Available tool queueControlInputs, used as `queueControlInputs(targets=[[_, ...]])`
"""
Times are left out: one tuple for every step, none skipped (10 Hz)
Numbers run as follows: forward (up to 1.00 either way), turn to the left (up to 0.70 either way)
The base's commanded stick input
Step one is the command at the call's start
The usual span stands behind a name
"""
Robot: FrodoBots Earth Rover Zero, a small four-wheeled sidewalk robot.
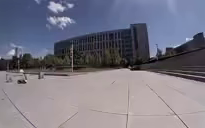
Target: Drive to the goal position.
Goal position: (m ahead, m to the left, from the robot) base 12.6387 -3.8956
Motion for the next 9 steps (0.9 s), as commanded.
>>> queueControlInputs(targets=[[0.00, 0.00], [0.00, 0.00], [0.00, 0.00], [0.00, 0.00], [0.17, 0.00], [0.70, 0.00], [0.70, 0.00], [0.70, 0.00], [0.70, 0.00]])
